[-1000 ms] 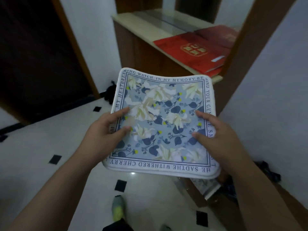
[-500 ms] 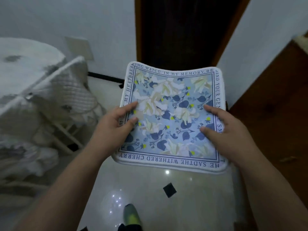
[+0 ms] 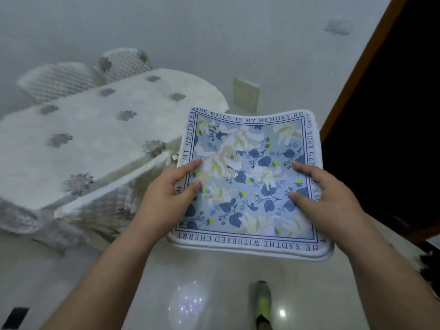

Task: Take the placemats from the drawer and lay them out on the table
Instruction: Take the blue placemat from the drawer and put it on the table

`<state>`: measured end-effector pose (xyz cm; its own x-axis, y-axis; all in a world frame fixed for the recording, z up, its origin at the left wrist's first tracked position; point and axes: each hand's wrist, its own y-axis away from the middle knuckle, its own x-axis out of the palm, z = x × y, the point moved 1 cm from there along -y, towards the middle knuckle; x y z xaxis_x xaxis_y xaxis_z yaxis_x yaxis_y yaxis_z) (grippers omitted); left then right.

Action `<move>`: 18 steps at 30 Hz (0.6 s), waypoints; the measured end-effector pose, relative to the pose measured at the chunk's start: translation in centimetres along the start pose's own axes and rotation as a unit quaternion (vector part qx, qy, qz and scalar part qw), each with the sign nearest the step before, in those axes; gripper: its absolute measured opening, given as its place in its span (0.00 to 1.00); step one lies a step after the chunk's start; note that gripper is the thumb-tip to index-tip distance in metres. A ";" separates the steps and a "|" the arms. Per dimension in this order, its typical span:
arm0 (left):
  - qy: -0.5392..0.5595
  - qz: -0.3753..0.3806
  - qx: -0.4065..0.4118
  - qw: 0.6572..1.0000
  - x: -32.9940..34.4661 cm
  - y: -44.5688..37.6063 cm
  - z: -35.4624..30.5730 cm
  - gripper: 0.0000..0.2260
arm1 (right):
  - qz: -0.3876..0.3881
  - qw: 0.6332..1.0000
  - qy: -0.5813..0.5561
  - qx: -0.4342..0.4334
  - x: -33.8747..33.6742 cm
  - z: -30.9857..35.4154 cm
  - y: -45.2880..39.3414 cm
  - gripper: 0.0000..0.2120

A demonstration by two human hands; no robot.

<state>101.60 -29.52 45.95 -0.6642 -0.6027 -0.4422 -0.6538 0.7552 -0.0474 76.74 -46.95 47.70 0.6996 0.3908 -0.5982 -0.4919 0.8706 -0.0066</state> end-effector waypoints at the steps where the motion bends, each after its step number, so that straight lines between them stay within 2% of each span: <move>1: -0.007 -0.017 -0.013 1.000 -0.3 -1.2 0.4 0.19 | 0.018 1.000 -0.002 -0.011 0.9 0.2 -2.4 0.27; 7: 0.031 -0.144 -0.082 0.986 -2.0 -6.8 0.6 0.20 | 0.142 0.984 0.008 -0.106 5.3 3.9 -16.4 0.27; 12: 0.074 -0.216 -0.152 0.962 -3.1 -9.5 1.6 0.29 | 0.219 0.959 0.025 -0.179 10.0 8.1 -25.2 0.25; 18: 0.091 -0.267 -0.212 0.936 -6.3 -13.1 5.1 0.31 | 0.299 0.935 0.042 -0.185 17.4 11.3 -31.5 0.24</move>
<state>116.15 -34.28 44.82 -0.2280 -0.9278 -0.2954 -0.9693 0.1874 0.1593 110.29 -64.19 46.53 0.2068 0.7362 -0.6444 -0.9386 0.3352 0.0817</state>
